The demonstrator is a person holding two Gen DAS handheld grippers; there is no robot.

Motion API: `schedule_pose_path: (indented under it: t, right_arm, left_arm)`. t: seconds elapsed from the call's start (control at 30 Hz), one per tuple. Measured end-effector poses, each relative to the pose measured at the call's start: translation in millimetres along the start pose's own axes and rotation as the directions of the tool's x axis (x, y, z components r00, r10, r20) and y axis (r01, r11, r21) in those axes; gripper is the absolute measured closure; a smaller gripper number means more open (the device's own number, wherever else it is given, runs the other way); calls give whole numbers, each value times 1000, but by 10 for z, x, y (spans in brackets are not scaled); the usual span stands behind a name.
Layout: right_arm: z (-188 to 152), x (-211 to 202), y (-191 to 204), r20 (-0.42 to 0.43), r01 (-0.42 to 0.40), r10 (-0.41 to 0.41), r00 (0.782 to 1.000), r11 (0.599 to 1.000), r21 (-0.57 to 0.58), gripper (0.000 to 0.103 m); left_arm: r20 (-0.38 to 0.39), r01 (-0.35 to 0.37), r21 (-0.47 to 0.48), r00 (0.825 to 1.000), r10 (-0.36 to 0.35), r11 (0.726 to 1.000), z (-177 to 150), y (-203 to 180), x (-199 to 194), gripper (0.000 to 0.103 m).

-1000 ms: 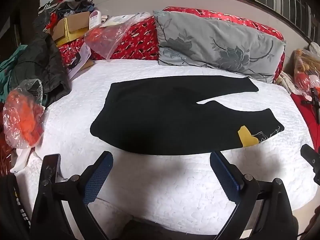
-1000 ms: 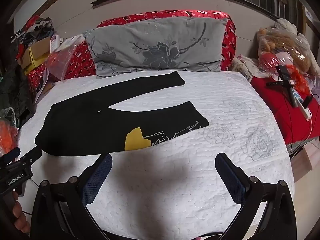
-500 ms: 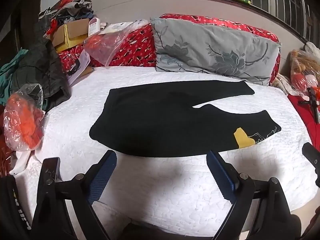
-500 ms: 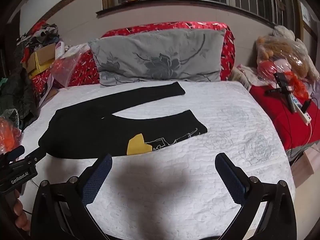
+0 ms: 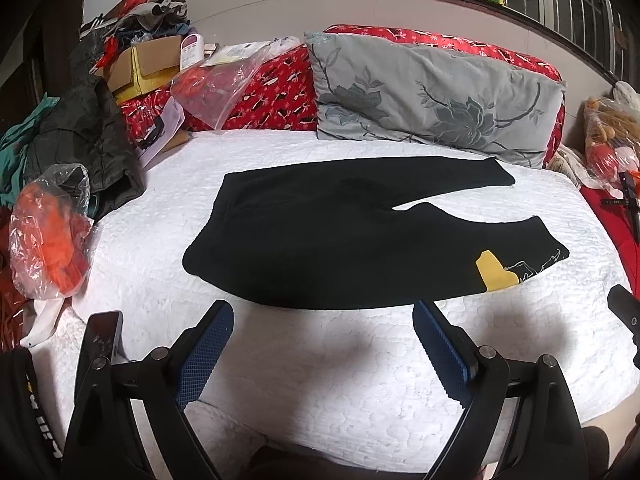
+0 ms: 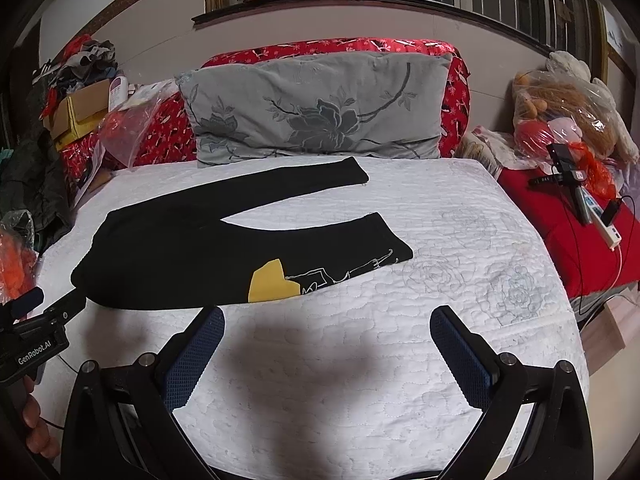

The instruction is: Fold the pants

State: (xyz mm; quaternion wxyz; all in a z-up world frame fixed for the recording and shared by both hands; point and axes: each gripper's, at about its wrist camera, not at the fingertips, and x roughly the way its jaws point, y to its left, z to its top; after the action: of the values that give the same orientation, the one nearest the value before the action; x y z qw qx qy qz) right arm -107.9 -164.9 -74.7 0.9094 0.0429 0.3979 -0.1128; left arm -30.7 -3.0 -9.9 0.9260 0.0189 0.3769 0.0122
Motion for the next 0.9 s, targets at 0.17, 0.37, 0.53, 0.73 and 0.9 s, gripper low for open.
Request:
schedule_pose_path:
  t: [0.17, 0.37, 0.53, 0.73, 0.9]
  right_arm:
    - [-4, 22, -1, -6, 2, -2, 1000, 1000, 1, 0]
    - [-8, 46, -10, -11, 2, -2, 1000, 1000, 1, 0]
    - [-12, 55, -18, -11, 0, 0, 1000, 1000, 3, 0]
    - [-7, 67, -24, -16, 0, 0, 1000, 1000, 4, 0]
    - [-11, 77, -27, -18, -1, 1, 1000, 1000, 4, 0]
  left_arm:
    - [-3, -1, 0, 1000, 1, 1000, -6, 2, 27, 12]
    - [-10, 0, -2, 1000, 0, 1000, -19, -1, 48, 12]
    - [-11, -1, -1, 1000, 1, 1000, -17, -12, 56, 11]
    - [-8, -1, 1, 1000, 1, 1000, -19, -8, 58, 11]
    - [-10, -3, -2, 1000, 3, 1000, -21, -17, 64, 11]
